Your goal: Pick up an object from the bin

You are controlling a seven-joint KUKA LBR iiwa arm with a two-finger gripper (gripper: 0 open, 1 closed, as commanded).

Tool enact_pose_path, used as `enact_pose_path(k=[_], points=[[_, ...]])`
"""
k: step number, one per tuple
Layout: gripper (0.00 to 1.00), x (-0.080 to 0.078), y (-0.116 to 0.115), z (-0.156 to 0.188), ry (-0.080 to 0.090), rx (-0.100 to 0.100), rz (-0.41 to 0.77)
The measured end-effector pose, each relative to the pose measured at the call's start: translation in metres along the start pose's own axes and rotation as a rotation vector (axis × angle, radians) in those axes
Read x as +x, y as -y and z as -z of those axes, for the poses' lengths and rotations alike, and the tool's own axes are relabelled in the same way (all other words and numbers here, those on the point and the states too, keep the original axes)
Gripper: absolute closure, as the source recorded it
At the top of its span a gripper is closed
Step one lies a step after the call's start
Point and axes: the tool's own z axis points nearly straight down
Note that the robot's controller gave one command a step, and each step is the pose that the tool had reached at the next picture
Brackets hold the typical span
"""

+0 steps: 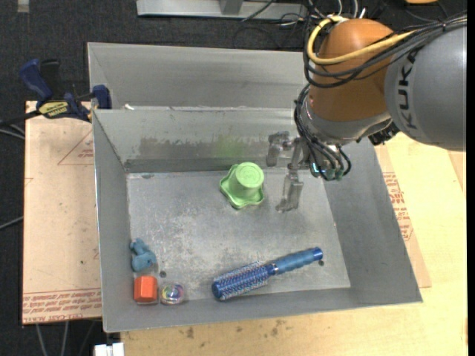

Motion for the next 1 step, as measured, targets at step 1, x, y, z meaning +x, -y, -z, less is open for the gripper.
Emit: enact_pose_path(k=[1], points=[[0.0,-0.0254,-0.0245,-0.1058,0.008,-0.002,-0.025]])
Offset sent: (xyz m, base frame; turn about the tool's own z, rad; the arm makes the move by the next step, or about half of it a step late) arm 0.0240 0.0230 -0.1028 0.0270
